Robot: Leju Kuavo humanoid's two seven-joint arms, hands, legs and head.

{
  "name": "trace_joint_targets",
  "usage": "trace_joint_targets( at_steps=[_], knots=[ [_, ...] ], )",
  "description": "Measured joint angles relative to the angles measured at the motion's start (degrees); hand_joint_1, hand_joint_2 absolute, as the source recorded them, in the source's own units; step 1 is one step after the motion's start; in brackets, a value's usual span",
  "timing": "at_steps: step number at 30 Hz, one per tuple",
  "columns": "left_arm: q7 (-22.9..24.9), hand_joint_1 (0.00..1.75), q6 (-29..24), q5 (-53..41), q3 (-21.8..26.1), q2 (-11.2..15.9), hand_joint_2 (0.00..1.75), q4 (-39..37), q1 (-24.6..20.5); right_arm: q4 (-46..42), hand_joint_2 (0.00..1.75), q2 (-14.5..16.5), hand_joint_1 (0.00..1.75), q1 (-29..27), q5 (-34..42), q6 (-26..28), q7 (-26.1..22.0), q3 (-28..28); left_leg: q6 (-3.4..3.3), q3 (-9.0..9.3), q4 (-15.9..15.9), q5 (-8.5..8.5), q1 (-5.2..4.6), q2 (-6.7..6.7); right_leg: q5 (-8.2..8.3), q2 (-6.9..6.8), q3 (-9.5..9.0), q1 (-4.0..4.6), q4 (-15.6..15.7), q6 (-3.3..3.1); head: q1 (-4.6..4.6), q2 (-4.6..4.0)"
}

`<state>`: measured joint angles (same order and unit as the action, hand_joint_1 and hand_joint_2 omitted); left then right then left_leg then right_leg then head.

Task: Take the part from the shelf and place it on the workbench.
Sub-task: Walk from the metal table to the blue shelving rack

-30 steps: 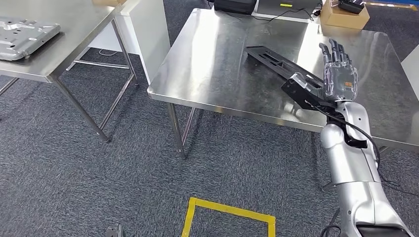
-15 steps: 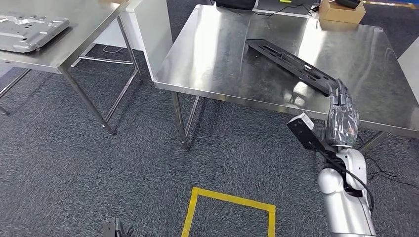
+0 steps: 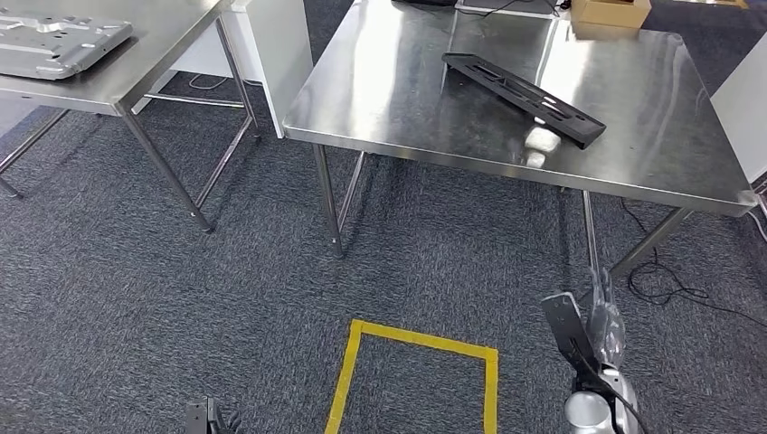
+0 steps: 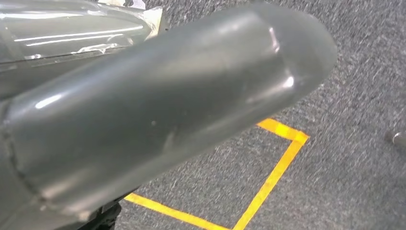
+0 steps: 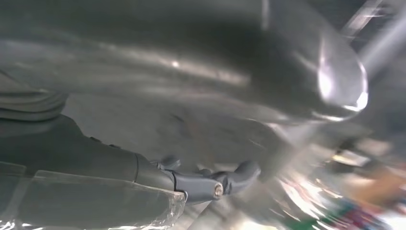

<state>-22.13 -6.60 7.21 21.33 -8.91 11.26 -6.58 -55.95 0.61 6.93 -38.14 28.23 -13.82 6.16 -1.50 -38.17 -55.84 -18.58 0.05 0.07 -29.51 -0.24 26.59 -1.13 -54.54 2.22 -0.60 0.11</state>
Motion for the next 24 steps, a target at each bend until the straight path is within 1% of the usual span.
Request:
trace_joint_targets(
  at_steps=[1, 2, 3, 4, 5, 6, 7, 8, 9, 10, 11, 12, 13, 14, 15, 16, 17, 18, 19, 20, 21, 22, 23, 24],
  knots=[
    [0.1, 0.00, 0.0, -0.1, 0.0, 0.0, 0.00, 0.0, 0.0, 3.4, 0.00, 0.3, 0.00, 0.4, 0.9, 0.7, -1.1, 1.1, 0.44, -0.42, -0.6, -1.07, 0.17, -0.07, 0.59, -0.08, 0.51, -0.08, 0.0, -0.71, -0.03, 0.00],
    [0.2, 0.00, 0.0, -0.2, 0.0, 0.0, 0.00, 0.0, 0.0, 6.3, 0.00, 0.6, 0.00, 0.7, 1.4, 1.1, -1.7, 2.0, 0.87, -1.08, -2.2, -3.32, 0.30, -0.14, 1.31, -0.17, 1.14, -0.20, 0.1, -1.33, -0.14, 0.00],
    [0.2, 0.00, 0.0, -0.3, 0.0, 0.1, 0.00, 0.0, 0.0, 9.0, 0.00, 0.9, 0.00, 1.2, 1.9, 1.3, -1.9, 2.8, 1.24, -1.96, -5.0, -6.57, 0.45, -0.19, 2.07, -0.22, 1.82, -0.28, 0.1, -1.77, -0.24, 0.00],
    [0.3, 0.00, 0.0, -0.4, 0.0, 0.1, 0.00, 0.0, -0.1, 11.6, 0.00, 1.2, 0.00, 1.7, 2.7, 1.2, -1.8, 3.6, 1.57, -2.83, -8.7, -9.83, 0.51, -0.20, 2.81, -0.21, 2.55, -0.25, 0.0, -2.01, -0.36, 0.00],
    [0.3, 0.00, 0.0, -0.5, 0.1, 0.1, 0.00, 0.0, -0.2, 14.4, 0.00, 1.4, 0.00, 2.2, 3.7, 0.9, -1.7, 4.4, 1.85, -3.53, -12.6, -12.24, 0.56, -0.20, 3.56, -0.20, 3.33, -0.21, 0.0, -2.04, -0.43, 0.00],
    [0.4, 0.00, 0.0, -0.7, 0.1, 0.2, 0.00, 0.0, -0.3, 17.4, 0.00, 1.6, 0.00, 2.6, 5.2, 0.3, -1.6, 5.5, 2.03, -3.76, -15.6, -13.22, 0.59, -0.20, 4.27, -0.21, 4.17, -0.18, -0.1, -1.97, -0.42, 0.00],
    [0.5, 0.00, 0.0, -0.9, 0.1, 0.2, 0.00, 0.0, -0.4, 20.3, 0.00, 1.8, 0.00, 3.0, 7.1, -0.6, -1.7, 6.7, 2.10, -3.09, -16.9, -12.76, 0.61, -0.20, 4.93, -0.24, 5.11, -0.16, -0.3, -1.83, -0.43, 0.00],
    [0.5, 0.00, 0.0, -1.1, 0.1, 0.2, 0.00, 0.0, -0.5, 23.1, 0.00, 2.1, 0.00, 3.2, 9.3, -1.8, -1.7, 8.2, 2.07, -1.38, -16.3, -11.44, 0.64, -0.19, 5.52, -0.28, 6.04, -0.16, -0.5, -1.65, -0.43, 0.00],
    [0.6, 0.00, 0.0, -1.4, 0.1, 0.2, 0.00, 0.1, -0.7, 25.7, 0.00, 2.4, 0.00, 3.4, 11.4, -3.1, -1.6, 9.7, 1.92, 1.29, -13.8, -10.07, 0.67, -0.20, 6.06, -0.32, 6.93, -0.17, -0.8, -1.45, -0.43, 0.00],
    [0.7, 0.00, 0.1, -1.6, 0.1, 0.2, 0.00, 0.1, -1.0, 27.9, 0.00, 2.8, 0.00, 3.5, 13.1, -4.1, -1.4, 11.3, 1.68, 4.74, -9.8, -9.64, 0.65, -0.26, 6.56, -0.35, 7.70, -0.15, -1.0, -1.18, -0.44, 0.00],
    [0.7, 0.00, 0.1, -1.7, 0.1, 0.2, 0.00, 0.2, -1.2, 29.8, 0.00, 3.2, 0.00, 3.5, 14.3, -5.1, -1.2, 12.6, 1.36, 7.94, -5.4, -9.99, 0.57, -0.37, 7.04, -0.38, 8.28, -0.09, -1.2, -0.87, -0.45, 0.00],
    [0.7, 0.00, 0.1, -1.8, 0.1, 0.2, 0.00, 0.3, -1.5, 31.3, 0.00, 3.5, 0.00, 3.5, 15.2, -6.1, -0.8, 13.8, 0.99, 10.14, -2.2, -10.67, 0.38, -0.45, 7.62, -0.40, 8.65, -0.05, -1.2, -0.51, -0.43, 0.00],
    [0.7, 0.00, 0.1, -2.0, 0.1, 0.3, 0.00, 0.4, -1.7, 32.8, 0.00, 3.9, 0.00, 3.6, 16.1, -7.2, 0.0, 14.9, 0.57, 11.30, -0.2, -11.32, 0.14, -0.51, 8.21, -0.43, 8.85, -0.05, -1.2, -0.09, -0.47, 0.00],
    [0.8, 0.00, 0.1, -2.1, 0.0, 0.3, 0.00, 0.4, -1.8, 34.1, 0.00, 4.1, 0.00, 3.6, 16.9, -8.4, 1.1, 15.9, 0.07, 11.42, 0.6, -11.25, -0.08, -0.52, 8.81, -0.43, 8.93, -0.06, -1.0, 0.33, -0.45, 0.00],
    [0.8, 0.00, 0.1, -2.3, 0.0, 0.3, 0.00, 0.4, -1.9, 35.5, 0.00, 4.4, 0.00, 3.6, 17.5, -9.4, 2.3, 16.8, -0.52, 10.96, 0.6, -10.71, -0.07, -0.41, 9.19, -0.41, 9.05, -0.14, -0.9, 0.69, -0.44, 0.00],
    [0.9, 0.00, 0.0, -2.4, -0.1, 0.2, 0.00, 0.4, -2.0, 36.7, 0.00, 4.6, 0.00, 3.5, 17.8, -10.2, 3.5, 17.7, -1.10, 10.45, 0.8, -10.05, -0.03, -0.29, 8.72, -0.33, 9.46, -0.16, -1.3, 0.80, -0.47, 0.00],
    [0.9, 0.00, -0.1, -2.6, -0.1, 0.2, 0.00, 0.4, -2.2, 37.7, 0.00, 4.8, 0.00, 3.3, 17.7, -10.7, 4.6, 18.4, -1.74, 9.72, 0.9, -9.24, 0.07, -0.16, 7.08, -0.23, 10.22, -0.16, -2.8, 0.59, -0.27, 0.00],
    [1.0, 0.00, -0.2, -2.7, -0.3, 0.1, 0.00, 0.4, -2.3, 38.7, 0.00, 5.0, 0.00, 3.1, 17.4, -11.2, 5.7, 18.9, -2.18, 8.83, 1.1, -8.39, 0.15, -0.02, 4.49, -0.14, 11.22, -0.18, -5.5, 0.16, -0.09, 0.00],
    [1.0, 0.00, -0.2, -2.8, -0.4, 0.1, 0.00, 0.4, -2.3, 39.4, 0.00, 5.2, 0.00, 3.0, 16.9, -11.7, 6.7, 19.1, -2.43, 7.87, 1.1, -7.63, 0.03, 0.09, 1.43, -0.06, 12.31, -0.14, -9.1, -0.27, 0.09, 0.00],
    [1.1, 0.00, -0.3, -3.0, -0.5, 0.1, 0.00, 0.4, -2.4, 40.1, 0.00, 5.4, 0.00, 2.9, 16.0, -12.1, 8.0, 19.1, -2.58, 6.85, 1.0, -6.84, -0.06, 0.20, -1.18, -0.03, 13.17, -0.16, -13.2, -0.43, 0.31, 0.00],
    [1.3, 0.00, -0.3, -3.2, -0.7, 0.0, 0.00, 0.4, -2.4, 40.7, 0.00, 5.5, 0.00, 2.9, 15.0, -12.5, 9.6, 19.1, -2.54, 5.93, 1.0, -6.05, -0.17, 0.30, -2.53, -0.02, 13.50, -0.16, -16.6, -0.22, 0.36, 0.00],
    [1.4, 0.00, -0.3, -3.4, -0.8, 0.0, 0.00, 0.4, -2.4, 41.2, 0.00, 5.6, 0.00, 2.8, 14.0, -12.7, 11.0, 19.0, -2.50, 4.95, 0.9, -5.24, -0.26, 0.38, -2.57, -0.02, 13.12, -0.15, -18.7, 0.27, 0.38, 0.00],
    [1.6, 0.00, -0.4, -3.6, -1.0, 0.0, 0.00, 0.4, -2.4, 41.7, 0.00, 5.6, 0.00, 2.7, 13.2, -13.0, 12.2, 18.9, -2.41, 3.97, 0.8, -4.45, -0.34, 0.43, -1.60, -0.01, 11.85, -0.15, -18.9, 0.85, 0.43, 0.00],
    [1.7, 0.00, -0.4, -3.8, -1.2, 0.0, 0.00, 0.4, -2.4, 42.0, 0.00, 5.7, 0.00, 2.6, 12.6, -13.3, 13.1, 18.8, -2.26, 3.00, 0.7, -3.68, -0.39, 0.45, -0.24, -0.01, 9.43, -0.15, -16.8, 1.25, 0.44, 0.00]
  ],
)
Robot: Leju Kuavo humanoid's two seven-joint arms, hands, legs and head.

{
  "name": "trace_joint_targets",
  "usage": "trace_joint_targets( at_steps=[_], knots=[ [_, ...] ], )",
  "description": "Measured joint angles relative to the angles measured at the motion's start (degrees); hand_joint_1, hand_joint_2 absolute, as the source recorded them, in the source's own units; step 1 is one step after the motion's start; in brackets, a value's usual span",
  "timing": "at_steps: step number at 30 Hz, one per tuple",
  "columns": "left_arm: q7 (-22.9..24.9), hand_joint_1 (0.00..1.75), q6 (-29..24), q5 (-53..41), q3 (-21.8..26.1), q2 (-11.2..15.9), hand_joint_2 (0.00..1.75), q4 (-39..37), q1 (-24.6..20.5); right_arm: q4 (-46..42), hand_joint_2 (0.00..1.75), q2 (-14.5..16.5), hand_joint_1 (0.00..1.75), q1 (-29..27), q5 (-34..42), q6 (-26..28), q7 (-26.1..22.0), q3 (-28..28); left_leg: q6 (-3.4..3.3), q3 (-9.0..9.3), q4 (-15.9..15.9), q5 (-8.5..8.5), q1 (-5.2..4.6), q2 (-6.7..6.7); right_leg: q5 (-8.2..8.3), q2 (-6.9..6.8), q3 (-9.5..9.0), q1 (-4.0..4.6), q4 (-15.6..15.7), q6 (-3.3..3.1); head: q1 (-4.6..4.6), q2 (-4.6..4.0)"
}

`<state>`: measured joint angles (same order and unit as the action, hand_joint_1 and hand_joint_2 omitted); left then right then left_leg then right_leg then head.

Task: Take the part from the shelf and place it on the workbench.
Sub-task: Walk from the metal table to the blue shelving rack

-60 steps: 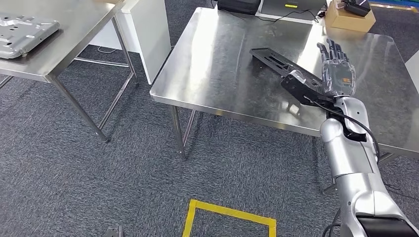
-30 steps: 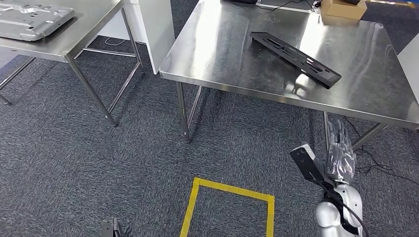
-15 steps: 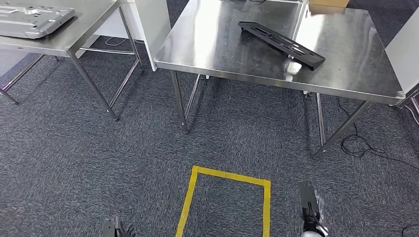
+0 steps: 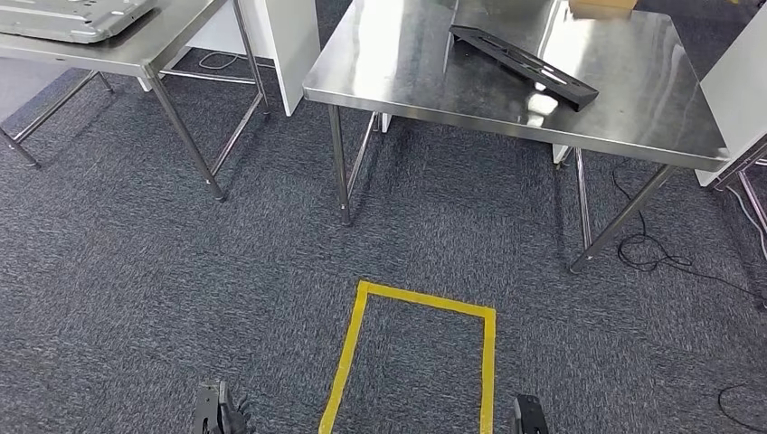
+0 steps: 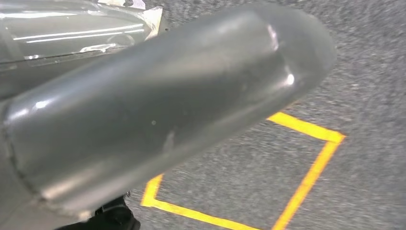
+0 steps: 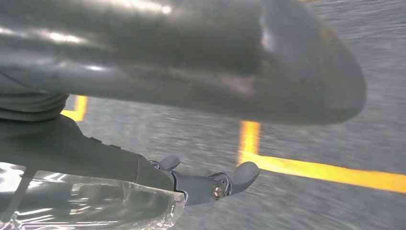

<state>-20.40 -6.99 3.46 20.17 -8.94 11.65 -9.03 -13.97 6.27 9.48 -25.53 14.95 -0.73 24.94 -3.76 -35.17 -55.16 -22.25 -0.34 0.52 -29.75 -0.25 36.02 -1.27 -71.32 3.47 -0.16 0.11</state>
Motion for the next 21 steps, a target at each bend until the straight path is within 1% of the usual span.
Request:
trace_joint_targets(
  at_steps=[1, 2, 3, 4, 5, 6, 7, 8, 9, 10, 11, 12, 13, 14, 15, 16, 17, 18, 19, 20, 21],
  knots=[
    [0.1, 0.00, 0.0, -0.1, -0.2, 0.0, 0.00, 0.0, -0.1, 0.2, 0.00, 0.1, 0.00, 0.0, -0.3, -0.3, 0.5, -0.1, 0.19, -0.93, -0.2, 0.72, -0.04, 0.01, 0.67, 0.00, -3.40, 0.03, 4.0, 0.03, 0.01, 0.00],
    [0.1, 0.00, 0.0, -0.1, -0.3, 0.0, 0.00, 0.0, -0.1, 0.4, 0.00, 0.1, 0.00, 0.0, -0.5, -0.5, 0.7, -0.1, 0.45, -1.68, -0.5, 1.36, -0.15, 0.01, 0.37, 0.01, -7.18, 0.20, 9.2, -0.29, 0.01, 0.00],
    [0.2, 0.00, -0.1, -0.1, -0.4, 0.0, 0.00, 0.0, -0.2, 0.5, 0.00, 0.2, 0.00, 0.0, -0.6, -0.8, 0.9, -0.2, 0.78, -2.18, -0.6, 2.03, -0.21, 0.07, -0.33, 0.03, -9.92, 0.35, 13.4, -0.78, -0.14, 0.00],
    [0.2, 0.00, -0.1, -0.2, -0.5, -0.1, 0.00, 0.0, -0.3, 0.6, 0.00, 0.3, 0.00, 0.0, -0.8, -1.0, 1.0, -0.3, 1.12, -2.44, -0.6, 2.65, -0.19, 0.14, -1.15, 0.05, -11.51, 0.53, 16.3, -1.31, -0.25, 0.00],
    [0.2, 0.00, -0.1, -0.2, -0.5, -0.1, 0.00, 0.0, -0.4, 0.8, 0.00, 0.4, 0.00, 0.0, -1.1, -1.1, 1.1, -0.4, 1.52, -2.59, -0.4, 3.30, -0.13, 0.19, -1.38, 0.07, -11.86, 0.74, 17.5, -1.77, -0.33, 0.00],
    [0.3, 0.00, -0.2, -0.3, -0.6, -0.1, 0.00, 0.0, -0.4, 0.9, 0.00, 0.5, 0.00, -0.1, -1.5, -1.2, 1.3, -0.5, 1.94, -2.68, -0.1, 3.86, 0.01, 0.22, -0.89, 0.07, -11.25, 0.66, 17.4, -2.20, -0.42, 0.00],
    [0.3, 0.00, -0.2, -0.4, -0.6, -0.1, 0.00, 0.0, -0.4, 1.1, 0.00, 0.5, 0.00, -0.1, -1.8, -1.2, 1.4, -0.7, 2.34, -2.95, -0.3, 3.50, 0.19, 0.11, -0.27, 0.00, -10.81, 0.58, 17.5, -2.64, -0.38, 0.00],
    [0.4, 0.00, -0.3, -0.5, -0.6, -0.1, 0.00, 0.0, -0.3, 1.2, 0.00, 0.5, 0.00, -0.1, -2.0, -1.2, 1.4, -0.9, 2.79, -3.39, -1.3, 1.86, 0.34, -0.03, 0.47, -0.07, -10.25, 0.47, 17.5, -3.13, -0.48, 0.00],
    [0.4, 0.00, -0.3, -0.6, -0.6, 0.0, 0.00, 0.0, -0.3, 1.2, 0.00, 0.5, 0.00, -0.1, -2.1, -1.2, 1.5, -1.1, 3.21, -4.11, -3.5, -0.95, 0.49, -0.19, 1.29, -0.14, -9.55, 0.32, 17.6, -3.49, -0.61, 0.00],
    [0.5, 0.00, -0.3, -0.6, -0.6, 0.0, 0.00, 0.0, -0.3, 1.3, 0.00, 0.5, 0.00, -0.1, -2.2, -1.2, 1.5, -1.2, 3.59, -4.97, -6.9, -4.47, 0.64, -0.32, 2.05, -0.20, -8.75, 0.33, 17.6, -3.71, -0.74, 0.00],
    [0.5, 0.00, -0.3, -0.7, -0.7, 0.0, 0.00, 0.0, -0.3, 1.3, 0.00, 0.5, 0.00, -0.2, -2.2, -1.2, 1.5, -1.4, 3.91, -5.78, -10.8, -7.55, 0.76, -0.38, 2.83, -0.22, -7.95, 0.35, 17.5, -3.84, -0.86, 0.00],
    [0.5, 0.00, -0.3, -0.7, -0.7, 0.1, 0.00, 0.0, -0.3, 1.4, 0.00, 0.5, 0.00, -0.2, -2.3, -1.2, 1.5, -1.5, 4.16, -6.29, -14.5, -9.29, 0.86, -0.41, 3.59, -0.24, -7.06, 0.37, 17.4, -3.80, -0.89, 0.00],
    [0.5, 0.00, -0.3, -0.8, -0.8, 0.1, 0.00, 0.0, -0.3, 1.4, 0.00, 0.5, 0.00, -0.2, -2.3, -1.2, 1.5, -1.6, 4.35, -6.15, -16.9, -9.46, 0.98, -0.42, 4.32, -0.27, -6.06, 0.36, 17.1, -3.71, -0.89, 0.00],
    [0.5, 0.00, -0.3, -0.8, -0.9, 0.1, 0.00, 0.0, -0.4, 1.5, 0.00, 0.5, 0.00, -0.3, -2.4, -1.2, 1.5, -1.6, 4.46, -5.10, -17.6, -8.44, 1.12, -0.41, 4.99, -0.30, -4.97, 0.33, 16.8, -3.53, -0.90, 0.00],
    [0.5, 0.00, -0.3, -0.9, -1.0, 0.1, 0.00, 0.0, -0.4, 1.6, 0.00, 0.5, 0.00, -0.3, -2.5, -1.2, 1.4, -1.6, 4.49, -3.44, -16.8, -6.99, 1.26, -0.41, 5.53, -0.31, -3.93, 0.28, 16.5, -3.34, -0.91, 0.00],
    [0.5, 0.00, -0.3, -1.0, -1.1, 0.2, 0.00, 0.0, -0.4, 1.6, 0.00, 0.5, 0.00, -0.4, -2.5, -1.3, 1.4, -1.6, 4.50, -1.44, -15.0, -5.69, 1.38, -0.40, 5.94, -0.31, -3.06, 0.23, 16.2, -3.14, -0.91, 0.00],
    [0.5, 0.00, -0.3, -1.0, -1.2, 0.2, 0.00, 0.0, -0.5, 1.6, 0.00, 0.5, 0.00, -0.4, -2.5, -1.3, 1.4, -1.6, 4.44, 1.31, -11.8, -5.26, 1.47, -0.43, 6.29, -0.30, -2.38, 0.20, 15.8, -2.90, -0.93, 0.00],
    [0.5, 0.00, -0.3, -1.0, -1.3, 0.2, 0.00, 0.0, -0.6, 1.6, 0.00, 0.5, 0.00, -0.5, -2.5, -1.3, 1.4, -1.6, 4.31, 4.08, -8.2, -5.82, 1.46, -0.52, 6.60, -0.31, -1.84, 0.25, 15.5, -2.62, -0.96, 0.00],
    [0.6, 0.00, -0.3, -1.1, -1.4, 0.2, 0.00, 0.0, -0.7, 1.6, 0.00, 0.5, 0.00, -0.5, -2.5, -1.3, 1.4, -1.6, 4.03, 6.39, -5.0, -6.65, 1.37, -0.65, 6.97, -0.35, -1.40, 0.32, 15.2, -2.28, -0.94, 0.00],
    [0.6, 0.00, -0.3, -1.1, -1.5, 0.2, 0.00, 0.0, -0.8, 1.7, 0.00, 0.5, 0.00, -0.5, -2.5, -1.3, 1.4, -1.6, 3.66, 8.14, -2.3, -7.46, 1.20, -0.77, 7.45, -0.41, -1.07, 0.37, 15.1, -1.88, -0.89, 0.00],
    [0.6, 0.00, -0.3, -1.2, -1.5, 0.2, 0.00, 0.0, -0.9, 1.7, 0.00, 0.5, 0.00, -0.6, -2.5, -1.3, 1.4, -1.6, 3.14, 8.66, -1.0, -7.86, 0.93, -0.85, 8.00, -0.48, -0.86, 0.38, 15.1, -1.43, -0.84, 0.00]
  ],
)
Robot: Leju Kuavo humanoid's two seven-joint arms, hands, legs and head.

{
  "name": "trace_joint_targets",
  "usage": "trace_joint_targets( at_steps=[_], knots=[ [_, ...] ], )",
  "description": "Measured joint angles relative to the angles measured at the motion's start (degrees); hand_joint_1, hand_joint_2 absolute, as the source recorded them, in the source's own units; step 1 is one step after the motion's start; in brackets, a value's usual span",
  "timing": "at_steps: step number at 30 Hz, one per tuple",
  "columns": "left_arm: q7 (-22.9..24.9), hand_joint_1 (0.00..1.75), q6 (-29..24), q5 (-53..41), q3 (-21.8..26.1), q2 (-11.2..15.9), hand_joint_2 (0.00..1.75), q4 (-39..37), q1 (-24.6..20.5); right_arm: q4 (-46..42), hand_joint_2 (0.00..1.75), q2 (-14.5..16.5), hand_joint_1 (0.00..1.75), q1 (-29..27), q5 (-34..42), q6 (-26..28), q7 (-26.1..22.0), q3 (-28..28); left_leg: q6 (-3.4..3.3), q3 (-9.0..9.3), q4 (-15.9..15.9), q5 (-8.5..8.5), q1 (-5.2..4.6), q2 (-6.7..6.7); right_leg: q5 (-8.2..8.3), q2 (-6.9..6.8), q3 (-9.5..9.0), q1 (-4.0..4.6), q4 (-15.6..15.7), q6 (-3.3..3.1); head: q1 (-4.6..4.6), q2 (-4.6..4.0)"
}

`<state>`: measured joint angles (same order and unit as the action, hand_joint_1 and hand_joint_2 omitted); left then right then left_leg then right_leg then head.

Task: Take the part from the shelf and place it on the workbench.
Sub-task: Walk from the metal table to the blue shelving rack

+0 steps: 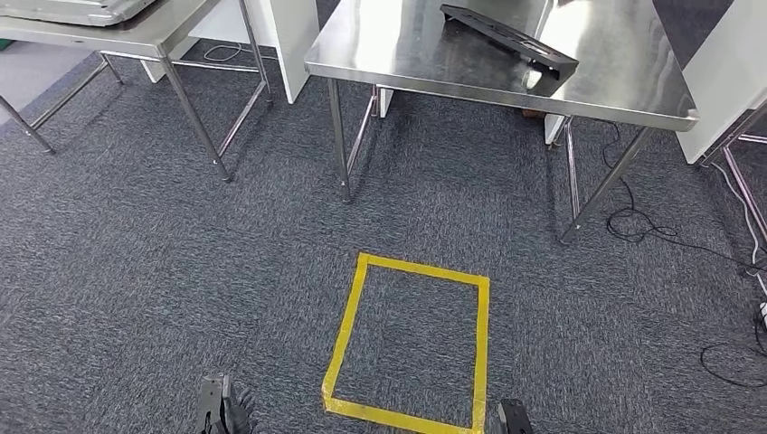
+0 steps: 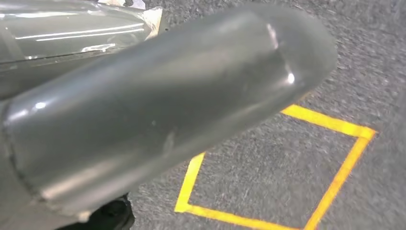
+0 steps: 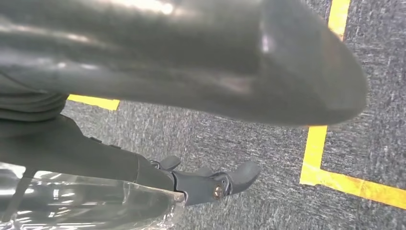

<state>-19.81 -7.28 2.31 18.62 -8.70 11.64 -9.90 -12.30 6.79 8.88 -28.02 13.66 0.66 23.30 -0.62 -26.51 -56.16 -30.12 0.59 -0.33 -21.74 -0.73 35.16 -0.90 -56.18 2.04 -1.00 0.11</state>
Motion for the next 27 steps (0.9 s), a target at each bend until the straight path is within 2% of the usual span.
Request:
trace_joint_targets(
  at_steps=[2, 3, 5, 6, 7, 8, 9, 10, 11, 12, 13, 14, 15, 17, 18, 19, 20, 22, 23, 24, 25, 26, 27],
  knots=[
    [0.1, 0.00, 0.0, 0.0, 0.0, 0.0, 0.00, 0.0, 0.0, 0.1, 0.00, 0.0, 0.00, -0.2, 0.0, 0.0, 0.0, 0.0, -1.25, -1.10, 0.4, 1.02, -0.23, 0.18, 0.65, -0.03, 0.51, -0.13, 0.1, 0.71, 0.11, 0.00],
    [0.1, 0.00, 0.0, -0.1, 0.0, 0.0, 0.00, 0.0, 0.0, 0.2, 0.00, 0.0, 0.00, -0.3, 0.0, 0.0, 0.0, 0.0, -1.92, -1.87, 0.6, 1.81, -0.23, 0.31, -0.26, 0.04, 1.18, -0.20, -0.7, 0.71, 0.19, 0.00],
    [0.0, 0.00, 0.0, -0.1, 0.0, -0.1, 0.00, 0.0, 0.0, 0.3, 0.00, -0.1, 0.00, -0.6, 0.1, 0.0, 0.1, 0.0, -2.77, -3.57, 0.8, 3.38, -0.14, 0.53, -4.86, 0.24, 3.16, -0.32, -5.3, 0.11, 0.43, 0.00],
    [0.0, 0.00, 0.0, -0.1, 0.0, -0.1, 0.00, 0.0, 0.0, 0.3, 0.00, -0.1, 0.00, -0.6, 0.1, 0.0, 0.1, 0.0, -2.94, -4.40, 0.8, 4.07, -0.22, 0.51, -7.57, 0.31, 4.28, -0.32, -9.3, -0.08, 0.58, 0.00],
    [0.0, 0.00, 0.0, -0.1, -0.1, -0.1, 0.00, -0.1, 0.0, 0.3, 0.00, -0.1, 0.00, -0.7, 0.1, 0.0, 0.1, 0.0, -2.93, -5.23, 0.7, 4.73, -0.31, 0.44, -9.40, 0.35, 5.07, -0.32, -13.3, 0.02, 0.65, 0.00],
    [0.1, 0.00, 0.0, -0.1, -0.1, -0.1, 0.00, -0.1, 0.0, 0.3, 0.00, -0.1, 0.00, -0.7, -0.1, 0.0, 0.0, 0.0, -2.88, -6.05, 0.7, 5.39, -0.41, 0.31, -9.95, 0.38, 5.31, -0.32, -16.4, 0.36, 0.68, 0.00],
    [0.1, 0.00, 0.0, -0.2, -0.1, -0.1, 0.00, -0.1, 0.0, 0.3, 0.00, -0.1, 0.00, -0.7, -0.4, 0.1, 0.0, 0.0, -2.78, -6.93, 0.7, 6.10, -0.51, 0.07, -9.61, 0.44, 4.74, -0.30, -18.0, 0.80, 0.70, 0.00],
    [0.2, 0.00, -0.1, -0.2, -0.1, 0.0, 0.00, -0.1, 0.0, 0.3, 0.00, -0.1, 0.00, -0.7, -0.8, 0.1, 0.0, -0.1, -2.63, -7.76, 0.6, 6.79, -0.60, -0.27, -8.44, 0.65, 2.82, -0.25, -16.7, 1.09, 0.71, 0.00],
    [0.3, 0.00, -0.2, -0.2, -0.1, -0.1, 0.00, -0.1, 0.0, 0.3, 0.00, -0.1, 0.00, -0.8, -1.2, 0.1, 0.1, -0.3, -2.48, -8.46, 0.6, 7.47, -0.66, -0.61, -7.38, 1.27, -0.13, -0.18, -13.3, 1.08, 0.74, 0.00],
    [0.4, 0.00, -0.4, -0.2, -0.1, -0.1, 0.00, -0.1, 0.0, 0.3, 0.00, -0.2, 0.00, -0.8, -1.7, 0.1, 0.1, -0.4, -2.28, -9.05, 0.5, 8.06, -0.78, -0.99, -7.15, 2.25, -3.84, -0.05, -8.6, 0.70, 0.75, 0.00],
    [0.5, 0.00, -0.6, -0.2, -0.1, -0.2, 0.00, -0.1, -0.1, 0.3, 0.00, -0.3, 0.00, -0.8, -2.0, 0.1, 0.2, -0.7, -2.06, -9.51, 0.5, 8.62, -0.90, -1.37, -7.60, 3.16, -7.23, 0.05, -3.8, 0.23, 0.75, 0.00],
    [0.5, 0.00, -0.8, -0.2, -0.1, -0.2, 0.00, -0.1, -0.1, 0.3, 0.00, -0.4, 0.00, -0.8, -2.3, 0.0, 0.3, -0.9, -1.78, -9.84, 0.4, 9.16, -0.97, -1.72, -8.35, 3.79, -9.37, 0.12, -0.3, -0.21, 0.73, 0.00],
    [0.5, 0.00, -1.0, -0.2, -0.1, -0.3, 0.00, -0.1, -0.1, 0.3, 0.00, -0.5, 0.00, -0.9, -2.6, -0.1, 0.4, -1.2, -1.41, -10.08, 0.4, 9.63, -0.99, -2.15, -9.04, 3.87, -10.45, 0.24, 1.6, -0.55, 0.70, 0.00],
    [0.6, 0.00, -1.6, -0.3, -0.2, -0.2, 0.00, -0.1, 0.1, 0.4, 0.00, -0.4, 0.00, -1.0, -3.0, -0.3, 0.8, -1.5, -0.58, -10.51, 0.4, 10.30, -0.78, -2.99, -8.85, 2.83, -10.15, 0.13, 2.3, -1.15, 0.72, 0.00],
    [0.6, 0.00, -1.9, -0.4, -0.3, -0.2, 0.00, -0.1, 0.3, 0.4, 0.00, -0.3, 0.00, -1.0, -3.1, -0.4, 0.9, -1.7, -0.23, -10.93, -0.1, 9.66, -0.65, -2.90, -8.46, 2.27, -9.95, 0.02, 2.4, -1.63, 0.67, 0.00],
    [0.7, 0.00, -2.2, -0.4, -0.3, -0.1, 0.00, -0.1, 0.3, 0.4, 0.00, -0.3, 0.00, -1.1, -3.3, -0.5, 0.9, -1.8, 0.13, -11.69, -1.7, 8.05, -0.53, -2.38, -8.03, 1.65, -9.68, -0.17, 2.5, -2.08, 0.48, 0.00],
    [0.7, 0.00, -2.5, -0.5, -0.3, -0.1, 0.00, -0.1, 0.4, 0.4, 0.00, -0.3, 0.00, -1.2, -3.4, -0.6, 1.0, -1.9, 0.46, -12.81, -4.6, 5.59, -0.36, -1.60, -7.65, 1.00, -9.37, -0.28, 2.5, -2.37, 0.31, 0.00],
    [0.9, 0.00, -2.7, -0.6, -0.4, 0.0, 0.00, -0.1, 0.4, 0.4, 0.00, -0.4, 0.00, -1.5, -3.6, -1.1, 1.1, -2.2, 1.31, -15.43, -12.3, 0.67, 0.02, -0.36, -7.17, -0.35, -8.73, -0.28, 2.5, -2.50, -0.03, 0.00],
    [1.0, 0.00, -2.8, -0.6, -0.4, 0.0, 0.00, -0.1, 0.5, 0.5, 0.00, -0.4, 0.00, -1.6, -3.7, -1.4, 1.1, -2.4, 1.67, -16.12, -15.2, -0.36, 0.27, -0.08, -6.98, -1.07, -8.47, -0.29, 2.4, -2.40, -0.03, 0.00],
    [1.1, 0.00, -2.8, -0.6, -0.4, 0.0, 0.00, -0.1, 0.6, 0.5, 0.00, -0.4, 0.00, -1.7, -3.8, -1.6, 1.2, -2.5, 1.95, -15.81, -16.1, -0.23, 0.51, 0.16, -6.86, -1.77, -8.36, -0.33, 2.3, -2.29, -0.05, 0.00],
    [1.2, 0.00, -2.9, -0.6, -0.4, 0.1, 0.00, -0.1, 0.6, 0.5, 0.00, -0.4, 0.00, -1.7, -3.8, -1.7, 1.2, -2.6, 2.15, -14.39, -14.8, 0.81, 0.74, 0.48, -6.79, -2.41, -8.33, -0.40, 2.2, -2.21, -0.05, 0.00],
    [1.2, 0.00, -2.9, -0.6, -0.4, 0.1, 0.00, -0.1, 0.7, 0.5, 0.00, -0.4, 0.00, -1.6, -3.9, -1.9, 1.3, -2.7, 2.28, -11.94, -11.5, 2.31, 0.92, 1.11, -6.82, -3.01, -8.36, -0.48, 2.0, -2.03, -0.05, 0.00],
    [1.2, 0.00, -3.0, -0.6, -0.4, 0.2, 0.00, -0.1, 0.6, 0.5, 0.00, -0.4, 0.00, -1.6, -3.9, -2.1, 1.3, -2.8, 2.34, -9.22, -7.4, 3.43, 0.98, 2.29, -6.93, -3.56, -8.35, -0.45, 1.8, -1.79, -0.07, 0.00]
  ],
)
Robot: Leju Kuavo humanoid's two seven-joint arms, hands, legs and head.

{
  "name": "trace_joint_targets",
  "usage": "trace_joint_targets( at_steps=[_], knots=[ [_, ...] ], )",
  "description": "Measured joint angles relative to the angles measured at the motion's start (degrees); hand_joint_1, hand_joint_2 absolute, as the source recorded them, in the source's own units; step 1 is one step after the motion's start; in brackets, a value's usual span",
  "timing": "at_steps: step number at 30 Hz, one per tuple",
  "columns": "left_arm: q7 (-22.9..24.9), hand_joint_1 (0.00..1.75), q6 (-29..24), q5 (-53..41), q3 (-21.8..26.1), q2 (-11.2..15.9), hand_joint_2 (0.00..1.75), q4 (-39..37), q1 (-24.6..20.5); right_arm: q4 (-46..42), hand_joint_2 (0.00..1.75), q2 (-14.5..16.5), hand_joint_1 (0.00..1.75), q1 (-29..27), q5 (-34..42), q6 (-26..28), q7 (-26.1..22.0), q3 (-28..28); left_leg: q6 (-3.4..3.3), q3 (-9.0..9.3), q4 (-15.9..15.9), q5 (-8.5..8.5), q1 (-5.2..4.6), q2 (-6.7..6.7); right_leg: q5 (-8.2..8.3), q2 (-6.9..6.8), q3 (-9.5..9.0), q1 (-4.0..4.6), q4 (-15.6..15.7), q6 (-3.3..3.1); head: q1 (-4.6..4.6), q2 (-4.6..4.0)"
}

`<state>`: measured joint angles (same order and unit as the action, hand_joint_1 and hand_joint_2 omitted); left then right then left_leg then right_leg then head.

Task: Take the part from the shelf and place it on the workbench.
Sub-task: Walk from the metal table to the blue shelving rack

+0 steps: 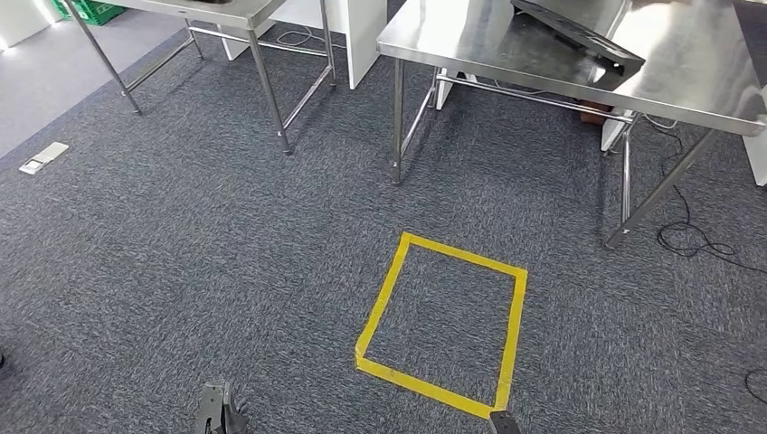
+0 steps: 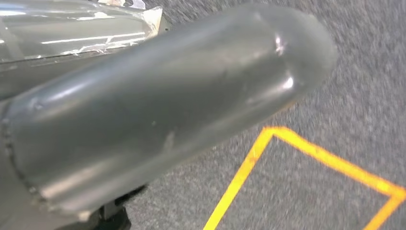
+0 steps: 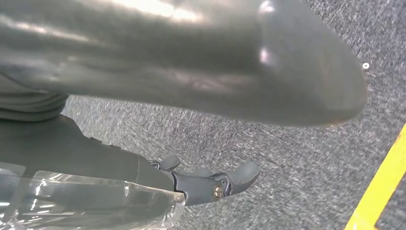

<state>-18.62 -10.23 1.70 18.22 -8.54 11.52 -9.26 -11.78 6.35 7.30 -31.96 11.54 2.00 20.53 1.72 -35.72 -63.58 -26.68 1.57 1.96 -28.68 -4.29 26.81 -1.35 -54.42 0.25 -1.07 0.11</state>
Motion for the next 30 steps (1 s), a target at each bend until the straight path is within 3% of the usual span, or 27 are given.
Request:
trace_joint_targets(
  at_steps=[2, 3, 5, 6, 8, 9, 11, 12, 13, 15, 17, 18, 20, 21, 23, 24, 25, 27, 28, 29, 30],
  knots=[
    [0.0, 0.00, -0.1, 0.0, 0.0, 0.1, 0.00, 0.0, 0.0, 0.0, 0.00, -0.1, 0.00, 0.1, -0.2, -0.4, 0.2, -0.1, -0.69, 3.30, 5.2, 1.16, -0.30, 1.73, -0.30, -1.00, 0.20, 0.28, -0.4, 0.71, 0.00, 0.00],
    [0.0, 0.00, -0.3, 0.0, 0.0, 0.1, 0.00, 0.0, 0.0, 0.0, 0.00, -0.1, 0.00, 0.1, -0.2, -0.6, 0.2, -0.2, -1.27, 3.60, 5.9, 0.98, -0.53, 1.96, -0.40, -1.48, 0.20, 0.48, -0.6, 1.09, 0.02, 0.00],
    [0.1, 0.00, -0.4, 0.0, 0.0, 0.1, 0.00, 0.0, 0.0, 0.1, 0.00, -0.1, 0.00, 0.3, -0.3, -0.9, 0.3, -0.2, -2.48, 3.11, 6.0, 0.95, -0.68, 0.85, -0.62, -2.17, 0.10, 0.60, -0.8, 1.82, 0.21, 0.00],
    [0.1, 0.00, -0.5, 0.0, 0.0, 0.1, 0.00, 0.0, 0.0, 0.1, 0.00, -0.2, 0.00, 0.4, -0.4, -1.0, 0.3, -0.3, -3.02, 2.93, 6.2, 1.06, -0.65, 0.21, -1.06, -1.51, 0.43, 0.49, -1.4, 2.10, 0.29, 0.00],
    [0.1, 0.00, -0.6, 0.1, 0.0, 0.1, 0.00, 0.0, -0.1, 0.1, 0.00, -0.2, 0.00, 0.5, -0.5, -1.2, 0.3, -0.4, -3.91, 2.64, 6.4, 1.54, -0.55, -1.00, -3.35, 1.26, 2.64, 0.26, -5.6, 2.13, 0.51, 0.00],
    [0.1, 0.00, -0.6, 0.1, 0.0, 0.1, 0.00, 0.0, -0.1, 0.1, 0.00, -0.3, 0.00, 0.4, -0.6, -1.3, 0.3, -0.5, -4.22, 2.43, 6.4, 1.70, -0.66, -1.60, -4.98, 2.68, 4.47, 0.24, -9.4, 1.90, 0.64, 0.00],
    [0.1, 0.00, -0.6, 0.2, 0.0, 0.1, 0.00, 0.0, -0.2, 0.2, 0.00, -0.3, 0.00, 0.1, -0.9, -1.4, 0.3, -0.6, -4.68, 2.03, 6.4, 1.97, -0.94, -3.10, -7.46, 3.76, 8.42, 0.27, -17.0, 1.70, 0.72, 0.00],
    [0.2, 0.00, -0.7, 0.3, 0.0, 0.1, 0.00, 0.0, -0.1, 0.2, 0.00, -0.3, 0.00, -0.1, -1.1, -1.4, 0.4, -0.7, -4.79, 1.91, 6.4, 2.09, -1.05, -3.96, -7.54, 3.94, 9.43, 0.29, -18.6, 1.85, 0.73, 0.00],
    [0.2, 0.00, -0.7, 0.4, 0.0, 0.1, 0.00, 0.0, 0.0, 0.2, 0.00, -0.4, 0.00, -0.2, -1.4, -1.5, 0.4, -0.9, -4.82, 1.85, 6.4, 2.19, -1.13, -4.81, -6.66, 4.13, 9.32, 0.29, -17.9, 2.13, 0.75, 0.00],
    [0.4, 0.00, -0.8, 0.8, 0.0, 0.1, 0.00, 0.0, 0.1, 0.2, 0.00, -0.5, 0.00, -0.3, -2.2, -1.9, 0.4, -1.3, -4.65, 1.83, 6.3, 2.40, -1.17, -6.39, -3.03, 5.42, 6.11, 0.25, -10.6, 2.65, 0.81, 0.00],
    [0.4, 0.00, -0.7, 1.0, 0.0, 0.0, 0.00, 0.0, 0.1, 0.2, 0.00, -0.7, 0.00, -0.2, -2.8, -2.3, 0.3, -1.8, -4.21, 1.60, 6.1, 2.59, -1.36, -7.69, -0.51, 7.41, 3.20, 0.25, -3.8, 2.43, 0.84, 0.00],
    [0.4, 0.00, -0.7, 1.1, 0.1, 0.0, 0.00, 0.0, 0.2, 0.3, 0.00, -0.7, 0.00, -0.2, -3.1, -2.5, 0.3, -2.0, -3.90, 1.43, 6.0, 2.70, -1.36, -8.21, -0.10, 7.97, 2.67, 0.34, -2.4, 2.08, 0.85, 0.00],
    [0.4, 0.00, -0.7, 1.1, 0.1, 0.0, 0.00, -0.1, 0.4, 0.3, 0.00, -0.7, 0.00, -0.1, -3.3, -2.7, 0.3, -2.5, -3.09, 1.03, 6.2, 3.06, -1.19, -9.11, 0.22, 7.26, 2.43, 0.49, -2.0, 1.24, 0.86, 0.00],
    [0.4, 0.00, -0.7, 1.1, 0.1, 0.1, 0.00, -0.1, 0.5, 0.3, 0.00, -0.7, 0.00, -0.1, -3.5, -2.8, 0.3, -2.7, -2.75, 0.74, 6.0, 2.95, -1.13, -8.56, 0.51, 6.72, 2.32, 0.43, -1.8, 0.80, 0.85, 0.00],
    [0.4, 0.00, -0.8, 1.1, 0.1, 0.1, 0.00, -0.1, 0.6, 0.3, 0.00, -0.8, 0.00, -0.1, -3.7, -3.0, 0.3, -3.0, -2.11, -0.91, 2.8, 0.79, -1.11, -5.63, 1.03, 5.32, 2.23, 0.18, -1.4, 0.06, 0.52, 0.00],
    [0.5, 0.00, -0.8, 1.1, 0.1, 0.1, 0.00, -0.2, 0.5, 0.3, 0.00, -0.8, 0.00, -0.3, -4.0, -3.0, 0.3, -3.0, -1.81, -2.47, -0.5, -1.22, -1.03, -3.79, 1.11, 4.53, 2.25, 0.23, -1.4, -0.12, 0.35, 0.00],
    [0.6, 0.00, -0.8, 1.1, 0.1, 0.1, 0.00, -0.2, 0.5, 0.3, 0.00, -0.9, 0.00, -0.4, -4.3, -3.0, 0.4, -3.2, -1.47, -4.31, -4.4, -3.25, -0.91, -2.79, 1.10, 3.71, 2.32, 0.30, -1.4, -0.21, 0.20, 0.00],
    [1.3, 0.00, -0.9, 0.9, 0.1, 0.1, 0.00, -0.2, 0.5, 0.3, 0.00, -1.0, 0.00, -0.7, -5.2, -3.0, 0.7, -3.7, -0.95, -6.80, -9.8, -5.05, -0.62, -2.18, 1.07, 2.03, 2.46, 0.39, -1.4, -0.23, 0.15, 0.00],
    [2.0, 0.00, -0.8, 0.7, 0.1, 0.2, 0.00, -0.2, 0.6, 0.3, 0.00, -1.0, 0.00, -0.8, -5.8, -3.0, 0.8, -4.0, -0.81, -6.45, -9.3, -4.33, -0.50, -2.00, 1.06, 1.24, 2.50, 0.39, -1.4, -0.21, 0.13, 0.00],
    [3.0, 0.00, -0.6, 0.4, 0.0, 0.2, 0.00, -0.2, 0.6, 0.3, 0.00, -1.0, 0.00, -0.8, -6.3, -3.1, 0.9, -4.3, -0.77, -4.89, -6.7, -2.80, -0.40, -1.58, 1.02, 0.51, 2.48, 0.38, -1.5, -0.15, 0.13, 0.00],
    [4.0, 0.00, -0.4, -0.1, 0.0, 0.2, 0.44, -0.3, 0.6, 0.3, 0.00, -1.1, 0.00, -0.8, -7.1, -3.2, 1.0, -4.7, -0.81, -2.48, -2.6, -1.05, -0.36, -0.50, 0.94, -0.15, 2.40, 0.42, -1.5, -0.01, 0.11, 0.00]
  ],
)
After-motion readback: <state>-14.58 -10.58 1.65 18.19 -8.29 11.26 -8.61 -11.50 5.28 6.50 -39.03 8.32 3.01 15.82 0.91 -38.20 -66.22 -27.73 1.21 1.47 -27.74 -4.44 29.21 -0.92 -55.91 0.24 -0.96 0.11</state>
